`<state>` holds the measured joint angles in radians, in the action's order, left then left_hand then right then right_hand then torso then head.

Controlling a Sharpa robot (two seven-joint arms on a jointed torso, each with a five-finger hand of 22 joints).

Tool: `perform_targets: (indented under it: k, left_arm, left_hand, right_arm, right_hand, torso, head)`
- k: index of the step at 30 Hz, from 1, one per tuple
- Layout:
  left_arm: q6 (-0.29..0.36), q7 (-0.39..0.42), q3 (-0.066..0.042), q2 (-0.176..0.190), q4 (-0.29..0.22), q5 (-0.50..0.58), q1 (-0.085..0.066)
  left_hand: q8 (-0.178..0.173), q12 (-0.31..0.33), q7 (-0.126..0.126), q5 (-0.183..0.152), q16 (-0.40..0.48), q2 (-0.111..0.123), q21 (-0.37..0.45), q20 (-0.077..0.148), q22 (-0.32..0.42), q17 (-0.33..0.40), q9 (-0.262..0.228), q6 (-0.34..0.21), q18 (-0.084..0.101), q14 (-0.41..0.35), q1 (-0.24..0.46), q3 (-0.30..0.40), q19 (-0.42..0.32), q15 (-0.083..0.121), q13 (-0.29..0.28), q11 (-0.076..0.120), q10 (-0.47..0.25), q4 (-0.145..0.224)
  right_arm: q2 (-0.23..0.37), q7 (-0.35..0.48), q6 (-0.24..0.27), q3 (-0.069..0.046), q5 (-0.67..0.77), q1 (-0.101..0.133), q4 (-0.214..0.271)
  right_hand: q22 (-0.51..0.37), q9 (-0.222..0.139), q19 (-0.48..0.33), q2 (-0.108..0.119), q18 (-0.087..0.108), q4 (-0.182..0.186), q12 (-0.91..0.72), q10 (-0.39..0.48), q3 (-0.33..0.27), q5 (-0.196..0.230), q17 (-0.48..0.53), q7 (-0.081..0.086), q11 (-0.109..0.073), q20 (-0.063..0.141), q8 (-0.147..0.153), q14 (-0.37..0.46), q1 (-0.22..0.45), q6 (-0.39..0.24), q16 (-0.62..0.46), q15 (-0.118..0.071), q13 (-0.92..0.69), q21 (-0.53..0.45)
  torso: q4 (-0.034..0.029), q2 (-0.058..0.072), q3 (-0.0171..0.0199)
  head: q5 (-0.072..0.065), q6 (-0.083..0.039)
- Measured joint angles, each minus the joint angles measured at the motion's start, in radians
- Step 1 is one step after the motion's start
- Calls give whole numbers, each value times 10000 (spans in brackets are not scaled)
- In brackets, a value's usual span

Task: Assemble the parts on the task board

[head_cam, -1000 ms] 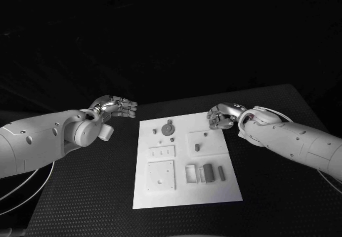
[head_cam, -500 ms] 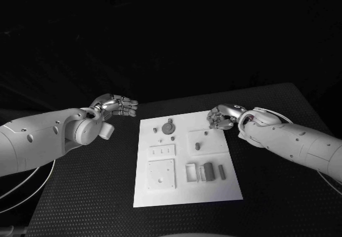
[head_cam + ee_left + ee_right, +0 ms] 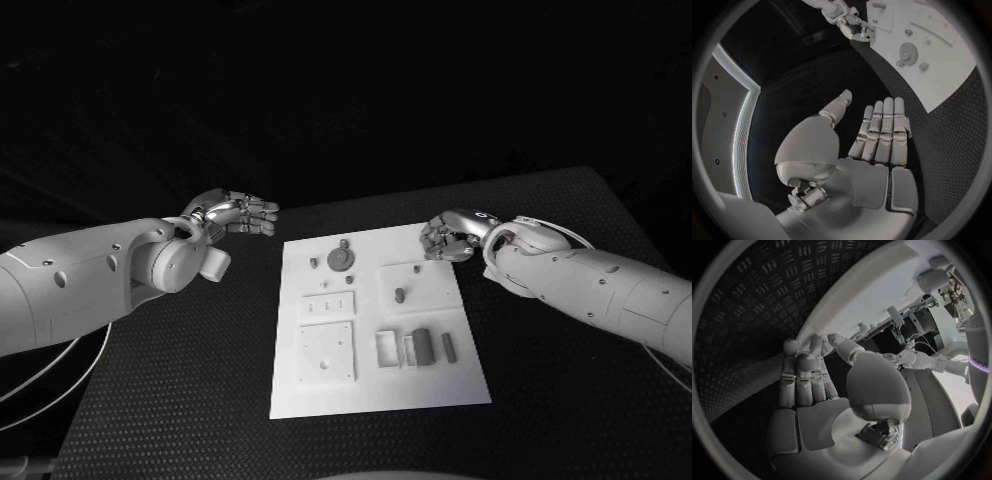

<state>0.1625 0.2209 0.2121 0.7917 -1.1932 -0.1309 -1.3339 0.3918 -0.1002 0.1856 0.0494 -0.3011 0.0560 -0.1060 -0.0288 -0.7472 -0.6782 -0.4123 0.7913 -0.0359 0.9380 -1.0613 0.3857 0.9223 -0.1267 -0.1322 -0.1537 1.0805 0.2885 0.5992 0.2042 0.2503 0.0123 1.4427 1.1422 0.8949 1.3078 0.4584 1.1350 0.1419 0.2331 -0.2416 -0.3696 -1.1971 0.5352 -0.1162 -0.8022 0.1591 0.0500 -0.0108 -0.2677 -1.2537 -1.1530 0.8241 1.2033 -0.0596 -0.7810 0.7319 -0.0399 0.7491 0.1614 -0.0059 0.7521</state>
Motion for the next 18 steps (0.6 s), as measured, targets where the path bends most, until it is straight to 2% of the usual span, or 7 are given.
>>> perform_targets:
  k: [5,18]
  left_arm:
    - [-3,-6,2,0,8,0,0]
    - [-10,-18,2,13,11,0,1]
  left_hand:
    - [-17,0,0,0,0,0,0,0,1,1,0,0,0,0,0,0,0,0,0,0,0,0]
    - [-17,0,0,0,0,0,0,0,-8,-7,-1,0,0,0,0,0,0,0,-1,0,0,0]
  right_arm:
    - [-2,24,-3,-4,-1,5,-40]
    - [-23,43,-44,-10,-83,14,-65]
  right_hand:
    - [-1,0,0,-53,3,-29,70,0,29,0,0,-3,0,0,0,-1,-54,3,0,1,-77,-17]
    - [-2,34,-1,-421,4,-122,190,-1,122,0,-22,-16,0,-2,-14,-2,-81,61,0,3,-373,-17]
  torso:
    - [-1,1,-2]
    - [1,17,-6]
  head:
    - [6,7]
    - [-19,-4]
